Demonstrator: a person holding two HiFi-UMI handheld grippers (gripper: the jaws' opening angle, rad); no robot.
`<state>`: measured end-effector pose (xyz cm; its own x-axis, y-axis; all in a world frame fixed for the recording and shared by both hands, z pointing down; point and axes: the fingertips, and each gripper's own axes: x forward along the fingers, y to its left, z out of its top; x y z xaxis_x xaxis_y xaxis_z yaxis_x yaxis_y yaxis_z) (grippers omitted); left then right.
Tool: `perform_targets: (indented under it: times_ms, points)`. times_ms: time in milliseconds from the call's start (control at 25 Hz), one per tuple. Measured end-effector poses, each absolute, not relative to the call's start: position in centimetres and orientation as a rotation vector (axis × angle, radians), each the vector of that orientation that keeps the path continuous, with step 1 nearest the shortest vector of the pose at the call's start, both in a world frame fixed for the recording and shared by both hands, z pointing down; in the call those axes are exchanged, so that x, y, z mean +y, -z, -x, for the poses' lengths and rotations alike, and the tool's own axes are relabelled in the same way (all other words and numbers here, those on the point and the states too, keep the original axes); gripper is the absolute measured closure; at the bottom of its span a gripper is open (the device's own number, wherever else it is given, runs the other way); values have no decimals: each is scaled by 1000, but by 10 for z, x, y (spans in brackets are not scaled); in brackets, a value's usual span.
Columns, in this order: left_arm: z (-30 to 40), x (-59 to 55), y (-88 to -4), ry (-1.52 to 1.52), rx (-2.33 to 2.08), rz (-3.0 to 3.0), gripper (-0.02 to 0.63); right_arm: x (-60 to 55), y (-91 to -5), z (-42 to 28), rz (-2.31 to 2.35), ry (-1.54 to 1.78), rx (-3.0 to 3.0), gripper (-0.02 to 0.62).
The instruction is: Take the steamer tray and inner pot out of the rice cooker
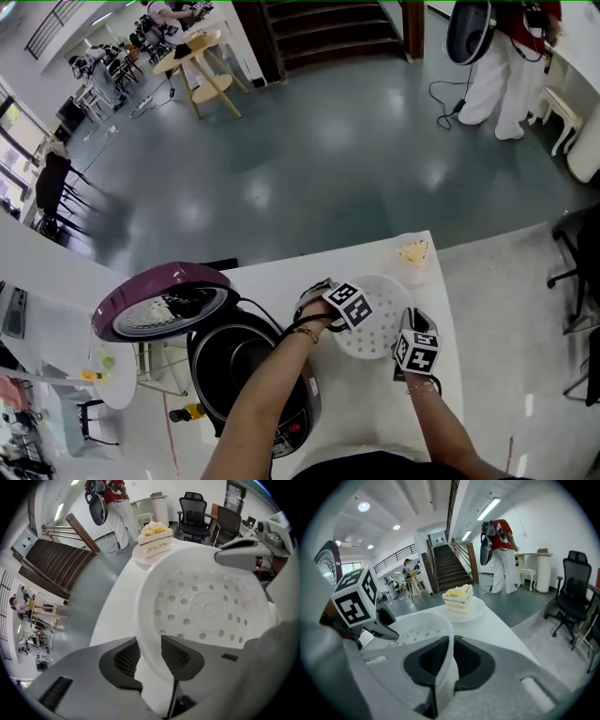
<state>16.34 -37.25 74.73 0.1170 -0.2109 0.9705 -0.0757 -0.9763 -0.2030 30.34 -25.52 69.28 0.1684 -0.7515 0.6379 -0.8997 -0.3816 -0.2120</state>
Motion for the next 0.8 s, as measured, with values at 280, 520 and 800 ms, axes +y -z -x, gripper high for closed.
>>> perform_targets:
  times_ms: [280,520,800]
  points:
    - [-159,-389,-729,1931,454,2328,402,-256,-693,-301,-2236,-987,-1571,571]
    - [-184,-396,-632,1587,710,2699,255,-260,-702,-304,-2253,-1026,-1558,571]
    - [-178,-266,-436,473,631,3010,261,-274,-692,-292,-2274,-1049,-1555,572]
